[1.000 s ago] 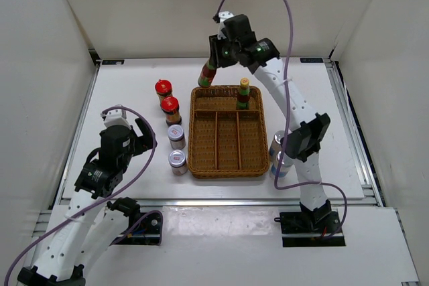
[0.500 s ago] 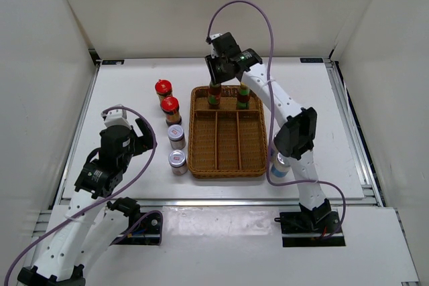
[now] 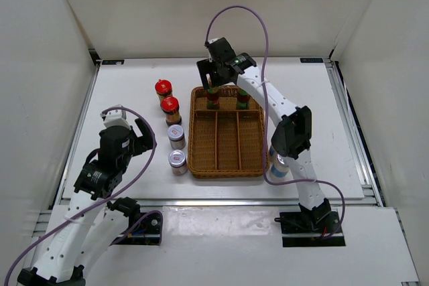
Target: Organize the condiment bottles
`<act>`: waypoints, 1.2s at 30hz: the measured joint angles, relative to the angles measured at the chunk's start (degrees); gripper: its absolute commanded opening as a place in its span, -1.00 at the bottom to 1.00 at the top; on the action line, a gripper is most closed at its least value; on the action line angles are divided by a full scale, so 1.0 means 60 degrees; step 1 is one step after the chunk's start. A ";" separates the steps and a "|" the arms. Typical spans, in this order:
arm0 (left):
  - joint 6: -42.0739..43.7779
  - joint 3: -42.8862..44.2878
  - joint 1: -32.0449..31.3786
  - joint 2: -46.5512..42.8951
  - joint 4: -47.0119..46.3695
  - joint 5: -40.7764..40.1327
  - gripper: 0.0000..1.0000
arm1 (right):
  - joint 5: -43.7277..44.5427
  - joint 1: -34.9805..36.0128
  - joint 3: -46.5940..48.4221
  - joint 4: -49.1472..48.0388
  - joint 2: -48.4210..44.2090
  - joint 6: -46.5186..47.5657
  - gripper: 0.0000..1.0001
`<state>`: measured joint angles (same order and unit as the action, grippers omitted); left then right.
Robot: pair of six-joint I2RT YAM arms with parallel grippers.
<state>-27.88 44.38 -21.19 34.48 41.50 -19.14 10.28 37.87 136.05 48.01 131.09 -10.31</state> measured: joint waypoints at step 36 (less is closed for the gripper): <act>-0.0058 -0.0474 -0.0197 -0.0193 -0.0066 -0.0299 1.00 | 0.0386 -0.2036 -0.9901 0.3391 -0.7399 -0.3883 0.98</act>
<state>-28.23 41.54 -22.37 33.32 41.10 -20.93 12.60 25.65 76.64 68.36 86.70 -33.61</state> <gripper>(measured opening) 0.999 0.993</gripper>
